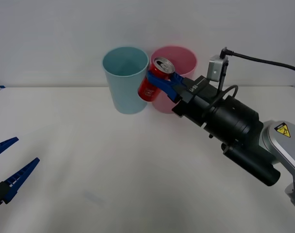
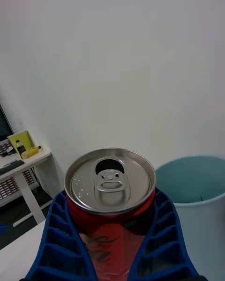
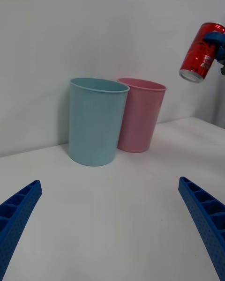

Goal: Grasp the object on the table and drop it into the matching bin: aluminum can to the light blue bin, PET bottle to the pink bin.

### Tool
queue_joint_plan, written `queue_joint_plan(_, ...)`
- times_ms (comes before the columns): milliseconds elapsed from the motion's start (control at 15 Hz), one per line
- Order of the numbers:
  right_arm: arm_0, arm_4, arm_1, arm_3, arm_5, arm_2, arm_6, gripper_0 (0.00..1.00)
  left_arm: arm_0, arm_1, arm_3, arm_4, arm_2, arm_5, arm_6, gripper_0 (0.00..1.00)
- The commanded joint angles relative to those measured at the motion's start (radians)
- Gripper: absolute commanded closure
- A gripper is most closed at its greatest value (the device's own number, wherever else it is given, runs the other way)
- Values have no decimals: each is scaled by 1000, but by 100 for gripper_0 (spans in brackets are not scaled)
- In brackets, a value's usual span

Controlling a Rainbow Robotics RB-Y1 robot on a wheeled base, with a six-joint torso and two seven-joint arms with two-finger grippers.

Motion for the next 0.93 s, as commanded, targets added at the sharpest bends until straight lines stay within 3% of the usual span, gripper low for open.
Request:
queue_joint_plan(67, -121, -1, -4, 93, -1, 13, -13, 100, 0, 0, 0, 0, 0, 0, 0, 0)
queue_joint_plan(467, -408, 12, 76, 418, 0, 56, -10, 100, 0, 0, 0, 0, 0, 0, 0, 0)
queue_joint_plan(933, -625, 49, 194, 734, 9, 62, 12, 100, 0, 0, 0, 0, 0, 0, 0, 0)
